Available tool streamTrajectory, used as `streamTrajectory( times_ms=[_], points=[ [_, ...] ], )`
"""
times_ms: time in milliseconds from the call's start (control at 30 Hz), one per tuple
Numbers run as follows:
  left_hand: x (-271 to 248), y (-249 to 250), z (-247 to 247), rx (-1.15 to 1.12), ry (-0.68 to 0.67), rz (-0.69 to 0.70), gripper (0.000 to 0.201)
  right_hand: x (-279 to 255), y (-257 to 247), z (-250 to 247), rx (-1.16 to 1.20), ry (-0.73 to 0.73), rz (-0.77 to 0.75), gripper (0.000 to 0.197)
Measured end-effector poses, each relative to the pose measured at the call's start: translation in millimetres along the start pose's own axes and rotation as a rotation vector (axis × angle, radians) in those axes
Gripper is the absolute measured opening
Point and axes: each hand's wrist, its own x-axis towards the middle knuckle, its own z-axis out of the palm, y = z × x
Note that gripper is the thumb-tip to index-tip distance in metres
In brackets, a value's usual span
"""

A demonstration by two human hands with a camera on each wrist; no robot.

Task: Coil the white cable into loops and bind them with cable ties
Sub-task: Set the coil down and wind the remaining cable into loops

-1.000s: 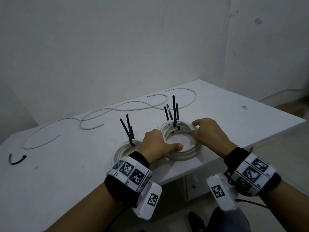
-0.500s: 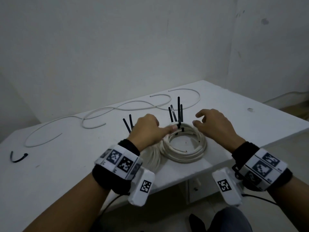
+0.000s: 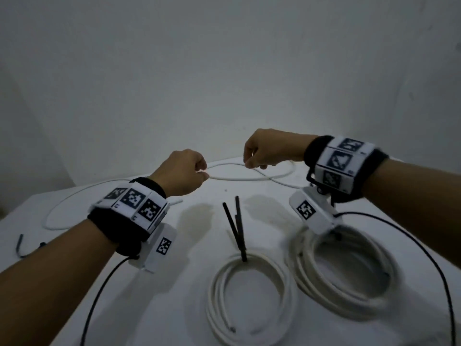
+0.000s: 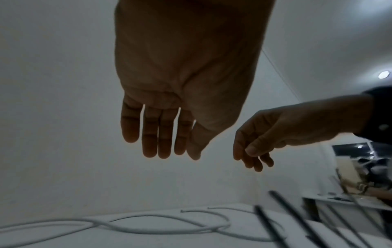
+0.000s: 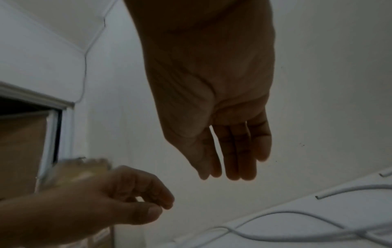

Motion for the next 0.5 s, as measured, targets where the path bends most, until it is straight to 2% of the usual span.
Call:
streamTrajectory(
  times_ms=[133,233,300,367,433,500],
  points=[
    [32.8,-48.4,11.9,0.073,-0.076,-0.021,0.033,85.1,0.1,26.8,-0.272,-0.212,0.1,0.029],
    [45.0,-76.0,25.4,0.105,-0.128,-0.042,0.034,120.7,8.1,59.4,-0.53,-0.334,0.18,0.032],
    [48.6,-87.8,34.3,0.105,-0.149,-0.05,0.034,132.5,17.0,77.1,-0.648,-0.399,0.19,0.034],
    [48.9,-94.1,40.0,0.089,-0.154,-0.055,0.034,136.1,22.2,85.5,-0.698,-0.407,0.206,0.047],
    [46.6,-95.1,43.0,0.073,-0.164,-0.057,0.035,132.3,24.6,87.1,-0.747,-0.448,0.214,0.052],
    [41.0,-93.2,43.1,0.069,-0.177,-0.055,0.036,127.9,29.3,86.3,-0.778,-0.476,0.25,0.039]
  ],
)
